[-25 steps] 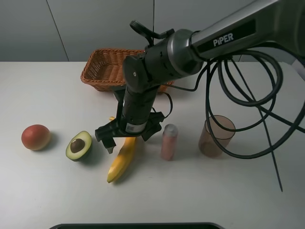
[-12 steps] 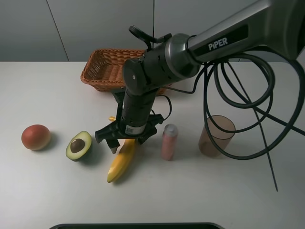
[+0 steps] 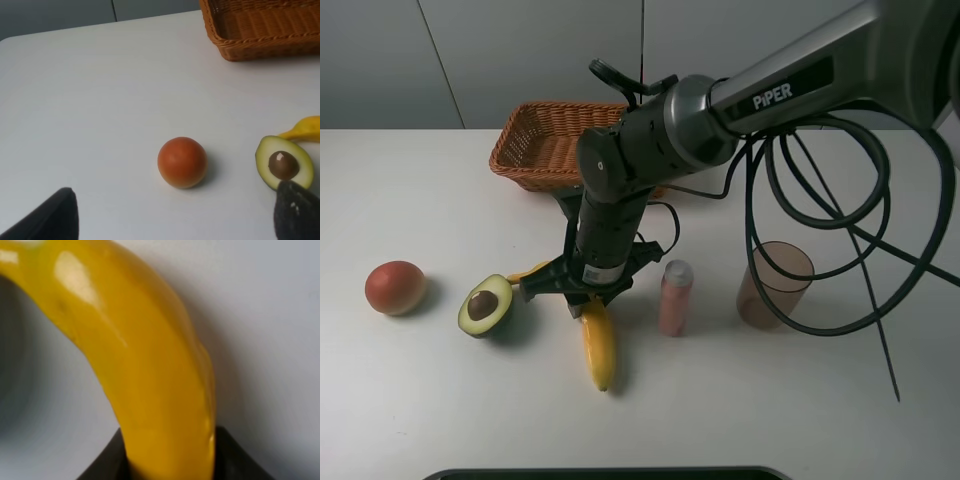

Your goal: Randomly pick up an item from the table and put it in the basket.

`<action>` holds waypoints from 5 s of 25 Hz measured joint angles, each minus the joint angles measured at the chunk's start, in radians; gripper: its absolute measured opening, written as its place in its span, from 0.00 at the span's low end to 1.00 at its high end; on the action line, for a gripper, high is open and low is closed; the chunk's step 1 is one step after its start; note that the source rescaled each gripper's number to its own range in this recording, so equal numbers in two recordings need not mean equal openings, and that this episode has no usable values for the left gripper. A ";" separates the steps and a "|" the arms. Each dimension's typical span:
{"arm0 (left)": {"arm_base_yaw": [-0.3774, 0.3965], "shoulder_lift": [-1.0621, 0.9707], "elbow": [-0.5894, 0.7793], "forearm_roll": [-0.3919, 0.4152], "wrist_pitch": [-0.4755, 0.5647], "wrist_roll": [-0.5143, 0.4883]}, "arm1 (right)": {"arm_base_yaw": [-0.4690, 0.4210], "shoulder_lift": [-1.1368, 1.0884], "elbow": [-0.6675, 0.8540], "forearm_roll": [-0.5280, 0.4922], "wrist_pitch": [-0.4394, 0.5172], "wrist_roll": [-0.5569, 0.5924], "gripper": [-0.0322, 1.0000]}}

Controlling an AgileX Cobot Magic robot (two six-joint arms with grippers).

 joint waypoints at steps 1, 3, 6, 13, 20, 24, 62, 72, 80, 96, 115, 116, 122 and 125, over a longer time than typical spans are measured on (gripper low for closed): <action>0.000 0.000 0.000 0.000 0.000 0.000 | 0.000 0.000 0.000 0.000 0.000 0.000 0.03; 0.000 0.000 0.000 0.000 0.000 0.000 | 0.000 0.000 0.000 0.000 0.000 0.000 0.03; 0.000 0.000 0.000 0.000 0.000 -0.007 | 0.000 0.002 0.000 0.000 0.000 0.000 0.03; 0.000 0.000 0.000 0.000 0.000 -0.007 | 0.000 -0.052 0.000 -0.054 0.031 0.000 0.03; 0.000 0.000 0.000 0.000 0.000 -0.007 | -0.024 -0.301 0.000 -0.213 0.041 0.041 0.03; 0.000 0.000 0.000 0.000 0.000 -0.007 | -0.077 -0.412 -0.053 -0.289 0.060 0.051 0.03; 0.000 0.000 0.000 0.000 0.000 -0.007 | -0.267 0.127 -0.329 -0.761 -0.681 -0.086 0.03; 0.000 0.000 0.000 0.000 0.000 -0.007 | -0.267 0.127 -0.329 -0.761 -0.681 -0.101 0.99; 0.000 0.000 0.000 0.000 0.000 -0.007 | -0.267 0.127 -0.329 -0.761 -0.680 -0.105 1.00; 0.000 0.000 0.000 0.000 0.000 -0.007 | -0.423 -0.402 -0.329 -0.329 -0.123 -0.366 1.00; 0.000 0.000 0.000 0.000 0.000 -0.007 | -0.963 -1.035 -0.282 -0.079 0.540 -0.520 1.00; 0.000 0.000 0.000 0.000 0.000 -0.007 | -0.965 -1.073 -0.256 -0.070 0.542 -0.522 1.00; 0.000 0.000 0.000 0.000 0.000 0.000 | -0.965 -1.376 0.003 -0.056 0.533 -0.526 1.00; 0.000 0.000 0.000 0.000 0.000 0.000 | -0.965 -1.524 0.148 -0.072 0.522 -0.521 1.00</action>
